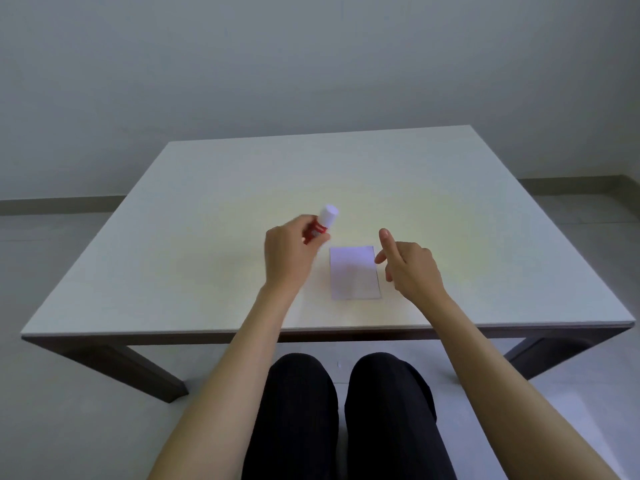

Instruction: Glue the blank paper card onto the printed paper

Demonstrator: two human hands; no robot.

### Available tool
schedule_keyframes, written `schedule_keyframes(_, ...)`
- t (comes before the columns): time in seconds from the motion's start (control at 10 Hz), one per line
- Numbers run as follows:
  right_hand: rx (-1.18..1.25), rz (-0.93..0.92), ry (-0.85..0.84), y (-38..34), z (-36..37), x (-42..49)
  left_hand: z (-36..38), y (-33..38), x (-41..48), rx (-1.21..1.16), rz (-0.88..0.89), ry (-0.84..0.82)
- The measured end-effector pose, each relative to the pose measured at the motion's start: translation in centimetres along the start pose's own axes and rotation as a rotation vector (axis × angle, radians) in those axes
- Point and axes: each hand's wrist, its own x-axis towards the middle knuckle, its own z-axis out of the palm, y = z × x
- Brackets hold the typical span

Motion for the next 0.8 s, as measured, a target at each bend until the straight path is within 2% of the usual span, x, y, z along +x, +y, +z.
schedule_keyframes(0.1, 0.011, -0.029, -0.049, 0.5, -0.4, -0.4, -0.4, -2.0, 2.3, -0.079, -0.180, 0.089)
schedule_keyframes(0.2, -0.015, -0.062, -0.036, 0.8, -0.2, -1.0, 0.1, -3.2, 3.6, -0.092, -0.250, 0.136)
schedule_keyframes(0.6, 0.091, -0.056, -0.050, 0.4, 0.1, -1.1, 1.0, -5.4, 4.2, -0.123, -0.294, 0.140)
schedule_keyframes(0.7, 0.093, -0.049, -0.049, 0.0, -0.1, -1.0, 0.9, -5.3, 4.3, -0.121, -0.286, 0.109)
schedule_keyframes(0.8, 0.083, -0.060, 0.017, 0.0, 0.6, -1.4, 1.1, -5.5, 3.8, -0.062, -0.323, 0.003)
